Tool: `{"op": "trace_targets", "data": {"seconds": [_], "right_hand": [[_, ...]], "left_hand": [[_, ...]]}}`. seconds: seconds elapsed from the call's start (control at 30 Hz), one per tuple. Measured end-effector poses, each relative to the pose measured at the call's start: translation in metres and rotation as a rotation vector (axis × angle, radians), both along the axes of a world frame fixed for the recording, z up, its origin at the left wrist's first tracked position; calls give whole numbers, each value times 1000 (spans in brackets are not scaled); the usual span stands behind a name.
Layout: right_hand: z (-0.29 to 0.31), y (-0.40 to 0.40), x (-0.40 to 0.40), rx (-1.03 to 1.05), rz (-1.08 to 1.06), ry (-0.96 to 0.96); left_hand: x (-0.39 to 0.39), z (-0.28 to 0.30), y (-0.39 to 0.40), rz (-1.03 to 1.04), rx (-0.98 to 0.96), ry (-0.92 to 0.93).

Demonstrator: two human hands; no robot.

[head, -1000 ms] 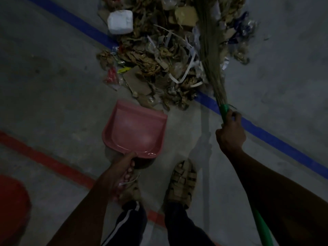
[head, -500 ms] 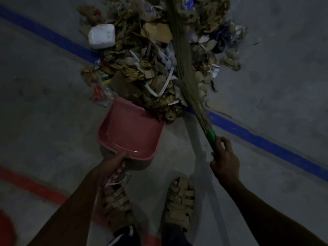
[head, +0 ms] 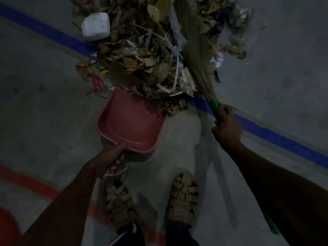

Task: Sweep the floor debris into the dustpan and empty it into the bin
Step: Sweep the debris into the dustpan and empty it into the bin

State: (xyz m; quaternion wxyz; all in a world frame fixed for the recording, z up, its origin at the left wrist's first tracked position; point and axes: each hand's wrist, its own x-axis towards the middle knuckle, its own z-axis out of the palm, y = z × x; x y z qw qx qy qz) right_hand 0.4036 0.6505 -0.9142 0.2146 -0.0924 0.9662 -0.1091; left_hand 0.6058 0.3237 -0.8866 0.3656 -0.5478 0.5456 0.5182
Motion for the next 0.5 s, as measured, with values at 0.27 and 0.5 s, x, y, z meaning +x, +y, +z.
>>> {"op": "trace_targets", "data": {"seconds": [0.27, 0.5], "right_hand": [[3, 9, 35, -48, 117, -58], [8, 29, 90, -85, 203, -82]], "left_hand": [[-21, -8, 5, -29, 19, 67], [-26, -6, -2, -40, 12, 112]]}}
